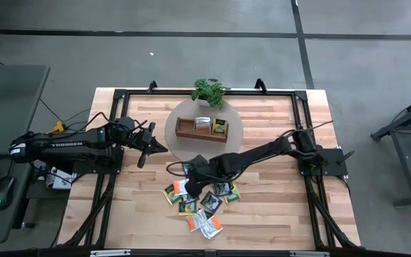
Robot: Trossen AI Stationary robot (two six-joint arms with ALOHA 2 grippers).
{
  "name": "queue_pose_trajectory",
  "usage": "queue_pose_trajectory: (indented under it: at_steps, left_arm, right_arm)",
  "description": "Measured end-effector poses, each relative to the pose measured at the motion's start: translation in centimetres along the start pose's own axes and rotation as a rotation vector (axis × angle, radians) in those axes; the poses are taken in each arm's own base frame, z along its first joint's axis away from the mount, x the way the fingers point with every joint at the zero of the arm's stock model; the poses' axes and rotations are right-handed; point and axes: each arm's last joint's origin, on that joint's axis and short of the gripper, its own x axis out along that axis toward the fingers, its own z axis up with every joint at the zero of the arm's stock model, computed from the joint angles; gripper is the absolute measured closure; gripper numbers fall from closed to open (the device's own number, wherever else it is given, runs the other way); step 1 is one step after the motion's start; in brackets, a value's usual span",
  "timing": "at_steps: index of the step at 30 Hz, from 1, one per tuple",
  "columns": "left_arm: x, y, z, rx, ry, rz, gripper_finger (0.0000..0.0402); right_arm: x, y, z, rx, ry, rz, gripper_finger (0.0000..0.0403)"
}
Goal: Pick & Place Tea
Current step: Put the top white tea bag into the middle section of the wooden organizer
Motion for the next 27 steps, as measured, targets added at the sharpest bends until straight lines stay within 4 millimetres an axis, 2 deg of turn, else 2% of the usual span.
queue_pose_trajectory:
  at_steps: [4,8,18,27]
  left_arm:
    - [0.0,0.0,0.0,0.0,-0.001,0.0,0.0401]
    - [0.0,0.0,0.0,0.0,-0.001,0.0,0.0401]
    - [0.0,0.0,0.0,0.0,-0.001,0.0,0.0401]
    - [0.0,0.0,0.0,0.0,0.0,0.0,0.0401]
  right_arm:
    - [2.8,-1.0,-1.2,0.081,0.019,0.2,0.0304]
    - [4.3,-2.5,-1.9,0.165,0.011,0.28,0.0304]
    - [4.5,-3.5,-0.1,0.181,-0.052,0.29,0.0304]
    - [4.7,-4.2,0.4,0.191,-0.031,0.261,0.0304]
